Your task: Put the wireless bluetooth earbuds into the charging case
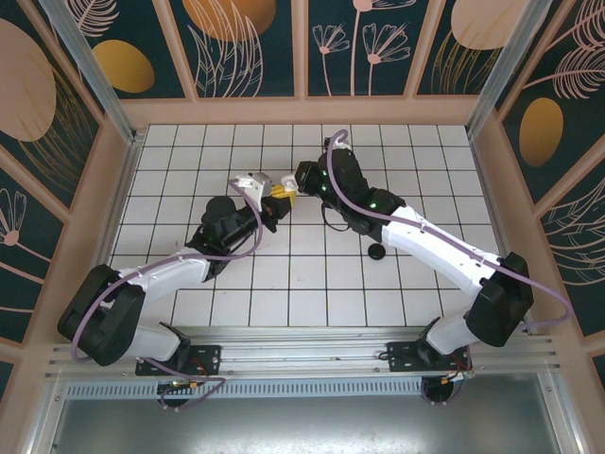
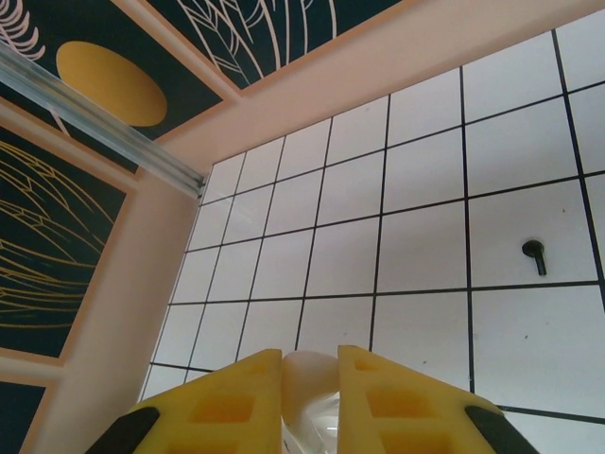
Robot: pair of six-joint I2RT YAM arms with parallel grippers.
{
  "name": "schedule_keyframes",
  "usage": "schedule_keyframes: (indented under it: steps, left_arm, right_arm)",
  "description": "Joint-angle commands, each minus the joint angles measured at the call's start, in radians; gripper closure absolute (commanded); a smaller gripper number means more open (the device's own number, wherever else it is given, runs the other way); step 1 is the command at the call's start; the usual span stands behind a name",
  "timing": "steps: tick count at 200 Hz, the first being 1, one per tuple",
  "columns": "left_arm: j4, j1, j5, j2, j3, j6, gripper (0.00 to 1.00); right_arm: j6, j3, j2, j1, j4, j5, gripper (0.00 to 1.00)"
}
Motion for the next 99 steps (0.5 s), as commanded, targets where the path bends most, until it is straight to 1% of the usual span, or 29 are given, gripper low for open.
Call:
schedule_keyframes:
  steps: [1, 99]
  left_arm:
    - [0.059, -0.006, 0.008, -0.002, 0.029, -0.025, 0.95]
    - [0.055, -0.005, 0.008, -0.015, 0.031, -0.029, 0.95]
  right_arm:
    - [0.004, 0.003, 0.015, 0.014, 0.041, 0.018, 0.83]
    - [0.005, -0.002, 0.047, 0.027, 0.045, 0.009, 0.83]
